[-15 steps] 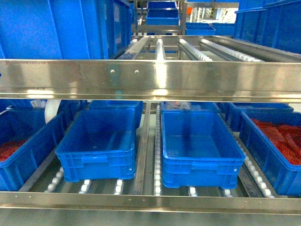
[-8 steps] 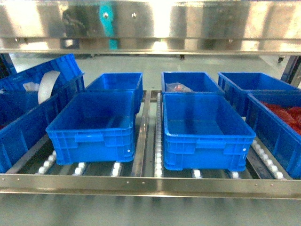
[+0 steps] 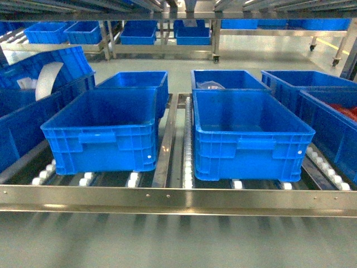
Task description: Sort blue parts and orange caps into right shelf containers
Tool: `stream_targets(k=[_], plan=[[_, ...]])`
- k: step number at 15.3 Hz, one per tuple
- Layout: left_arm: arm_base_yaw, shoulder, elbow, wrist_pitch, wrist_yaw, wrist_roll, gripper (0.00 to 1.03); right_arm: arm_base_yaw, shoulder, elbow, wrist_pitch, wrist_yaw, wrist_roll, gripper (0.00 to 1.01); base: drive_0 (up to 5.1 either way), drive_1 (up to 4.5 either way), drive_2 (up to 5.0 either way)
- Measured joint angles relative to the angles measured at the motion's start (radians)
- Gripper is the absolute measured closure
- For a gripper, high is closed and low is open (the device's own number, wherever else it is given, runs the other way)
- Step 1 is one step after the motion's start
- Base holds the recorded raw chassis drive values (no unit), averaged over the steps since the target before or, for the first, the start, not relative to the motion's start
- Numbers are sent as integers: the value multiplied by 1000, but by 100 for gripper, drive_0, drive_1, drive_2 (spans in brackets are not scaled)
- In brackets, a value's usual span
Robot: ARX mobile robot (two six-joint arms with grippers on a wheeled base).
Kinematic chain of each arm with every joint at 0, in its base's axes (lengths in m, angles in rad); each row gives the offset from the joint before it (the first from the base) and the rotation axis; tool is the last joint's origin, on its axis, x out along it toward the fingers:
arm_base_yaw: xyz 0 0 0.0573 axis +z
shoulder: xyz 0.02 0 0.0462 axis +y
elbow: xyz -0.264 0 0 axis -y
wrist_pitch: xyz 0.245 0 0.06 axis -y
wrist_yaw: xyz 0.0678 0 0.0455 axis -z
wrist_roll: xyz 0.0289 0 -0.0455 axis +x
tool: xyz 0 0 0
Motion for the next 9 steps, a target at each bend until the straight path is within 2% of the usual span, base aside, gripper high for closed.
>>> stream_targets(k=[9], plan=[[1,0,0,-1,-2,0,59,0,1,0,0,-2,-1,58,5,435,-424]])
